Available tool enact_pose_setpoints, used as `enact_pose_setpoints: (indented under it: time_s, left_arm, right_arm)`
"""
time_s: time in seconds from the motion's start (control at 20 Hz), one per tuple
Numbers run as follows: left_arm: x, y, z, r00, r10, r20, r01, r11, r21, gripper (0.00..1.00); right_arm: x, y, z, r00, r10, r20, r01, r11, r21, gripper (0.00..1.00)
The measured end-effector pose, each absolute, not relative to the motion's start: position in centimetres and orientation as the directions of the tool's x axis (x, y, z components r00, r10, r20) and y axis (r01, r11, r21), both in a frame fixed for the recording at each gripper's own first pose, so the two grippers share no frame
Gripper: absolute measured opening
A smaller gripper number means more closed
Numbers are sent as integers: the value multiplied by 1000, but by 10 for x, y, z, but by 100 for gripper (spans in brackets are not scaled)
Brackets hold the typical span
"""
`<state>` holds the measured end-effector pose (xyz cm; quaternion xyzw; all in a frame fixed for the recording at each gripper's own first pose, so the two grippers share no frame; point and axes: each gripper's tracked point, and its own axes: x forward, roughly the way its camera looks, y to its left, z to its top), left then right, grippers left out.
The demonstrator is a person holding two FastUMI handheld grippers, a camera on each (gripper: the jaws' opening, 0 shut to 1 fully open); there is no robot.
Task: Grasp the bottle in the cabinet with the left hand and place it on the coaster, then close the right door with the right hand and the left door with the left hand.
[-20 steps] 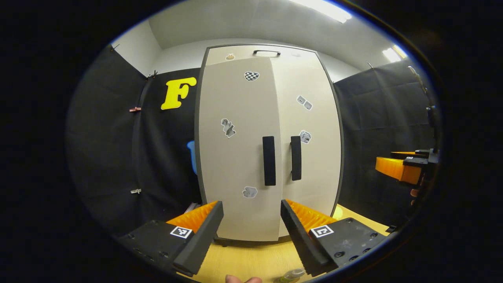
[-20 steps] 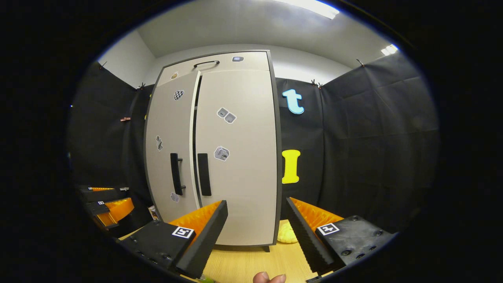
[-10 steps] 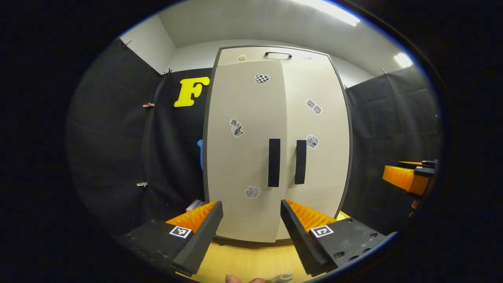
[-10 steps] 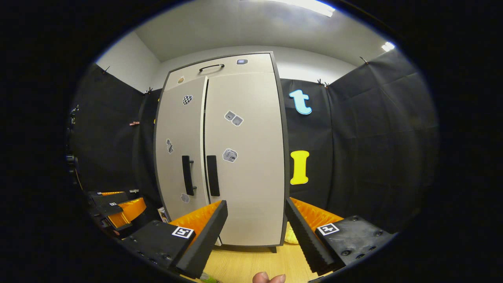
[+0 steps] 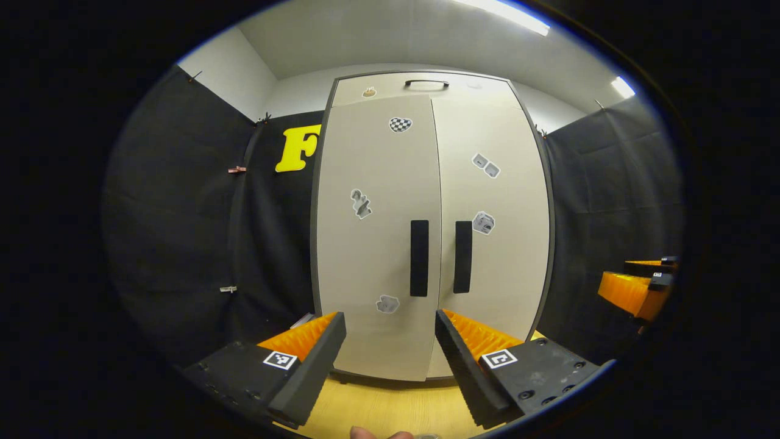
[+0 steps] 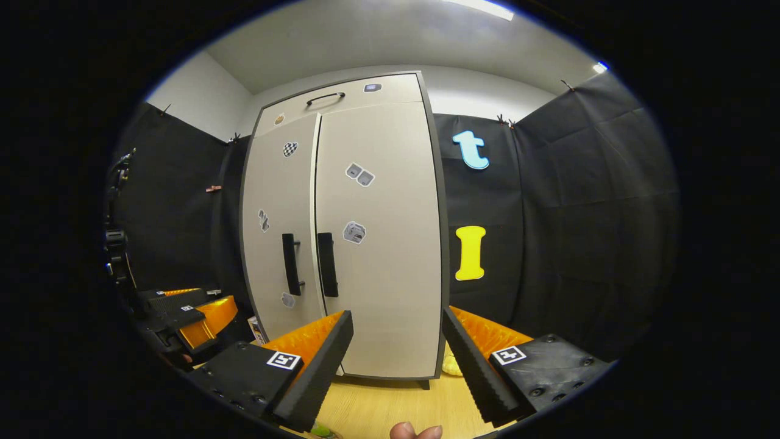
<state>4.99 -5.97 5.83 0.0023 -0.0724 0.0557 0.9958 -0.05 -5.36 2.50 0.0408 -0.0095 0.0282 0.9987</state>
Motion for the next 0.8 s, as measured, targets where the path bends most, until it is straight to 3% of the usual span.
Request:
enact_pose_setpoints:
  time_s: [0.8]
  left_arm:
    - [48, -86, 52, 979, 155, 133, -162, 986, 42, 94]
  right_arm:
    - [9, -94, 29, 997, 47, 59, -51, 996, 69, 97]
